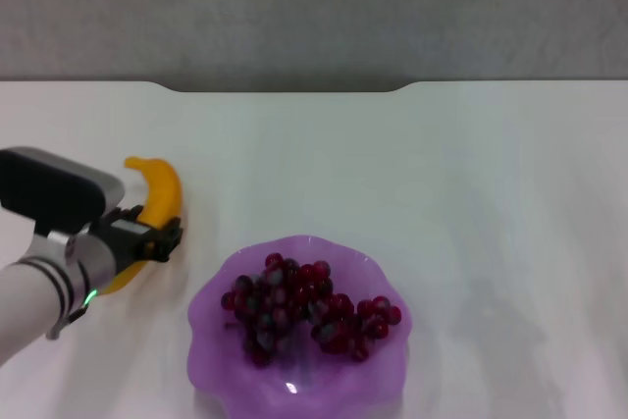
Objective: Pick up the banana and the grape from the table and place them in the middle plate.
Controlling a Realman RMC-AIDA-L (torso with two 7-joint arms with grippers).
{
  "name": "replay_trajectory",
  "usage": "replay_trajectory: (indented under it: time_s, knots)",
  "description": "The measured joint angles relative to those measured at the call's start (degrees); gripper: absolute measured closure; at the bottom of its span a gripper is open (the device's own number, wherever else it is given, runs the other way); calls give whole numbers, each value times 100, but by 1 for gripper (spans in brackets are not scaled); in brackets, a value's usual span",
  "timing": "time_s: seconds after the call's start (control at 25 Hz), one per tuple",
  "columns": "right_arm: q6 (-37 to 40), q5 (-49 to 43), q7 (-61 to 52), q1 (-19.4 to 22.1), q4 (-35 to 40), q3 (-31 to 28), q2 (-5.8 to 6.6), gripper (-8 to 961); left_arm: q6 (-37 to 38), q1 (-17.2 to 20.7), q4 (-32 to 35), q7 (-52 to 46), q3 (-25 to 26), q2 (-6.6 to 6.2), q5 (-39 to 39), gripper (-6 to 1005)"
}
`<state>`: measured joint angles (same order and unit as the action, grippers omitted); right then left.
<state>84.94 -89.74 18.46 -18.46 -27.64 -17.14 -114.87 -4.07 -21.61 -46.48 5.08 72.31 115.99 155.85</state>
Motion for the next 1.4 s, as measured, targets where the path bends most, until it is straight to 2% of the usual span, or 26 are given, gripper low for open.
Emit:
replay_trajectory:
  time_s: [0.2,0.44,0.68,0.88,1.16,1.4]
  knots:
    - [-18,2,0,0,11,7,0,944,-661,324,-1190,220,105,-50,45,491]
    - [-204,1,0,-39,14,9,9,944,-1468,1033,-3305,914,457,9,50,492]
    - [-271,0,0,-58,24,9,9,943,-2626,1455,-4794,1018,283,4,26,492]
    - [-309,16,0,-69,68,8,15,943,-3004,1698,-5195,1185,-334,6,25,491]
    - [-312,25,0,-71,92,8,11,943,-3111,1743,-5085,1591,-1393,-12,61,483]
    - [-312,27,0,-71,100,8,9,943,-3107,1712,-5066,1771,-1761,-18,10,474]
